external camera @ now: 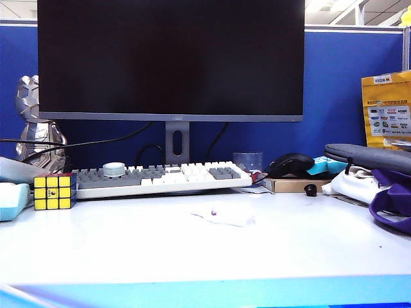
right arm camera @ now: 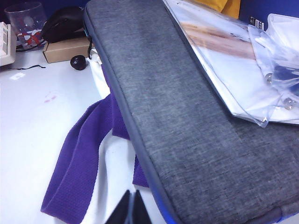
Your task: Use the wet wipes on the table to wipe the cherry juice off the table, then put the wipes back on the table.
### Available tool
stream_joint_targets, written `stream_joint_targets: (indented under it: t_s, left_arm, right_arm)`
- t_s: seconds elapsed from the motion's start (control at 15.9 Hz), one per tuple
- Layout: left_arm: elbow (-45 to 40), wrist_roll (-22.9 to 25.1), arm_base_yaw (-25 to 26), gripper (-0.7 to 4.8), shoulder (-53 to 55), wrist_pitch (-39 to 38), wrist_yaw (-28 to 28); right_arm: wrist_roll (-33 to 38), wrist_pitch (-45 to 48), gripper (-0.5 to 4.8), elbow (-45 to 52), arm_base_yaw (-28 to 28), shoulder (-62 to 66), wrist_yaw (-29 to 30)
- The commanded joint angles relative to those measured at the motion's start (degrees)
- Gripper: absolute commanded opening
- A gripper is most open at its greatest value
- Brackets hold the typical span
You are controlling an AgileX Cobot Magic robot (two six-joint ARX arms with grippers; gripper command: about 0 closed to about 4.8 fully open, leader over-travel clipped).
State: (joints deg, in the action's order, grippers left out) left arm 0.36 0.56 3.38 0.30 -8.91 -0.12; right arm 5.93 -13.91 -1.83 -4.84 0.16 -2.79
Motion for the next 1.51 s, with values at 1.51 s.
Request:
stream_joint_targets:
  t_s: [1.51]
  left_arm:
    - [-0.07,-6.08,0.04,0.26,-0.20,4.50,0.37]
  right_arm:
    - [-0.13,0.11,0.00,0.00,-0.04,-0.02,-0.04]
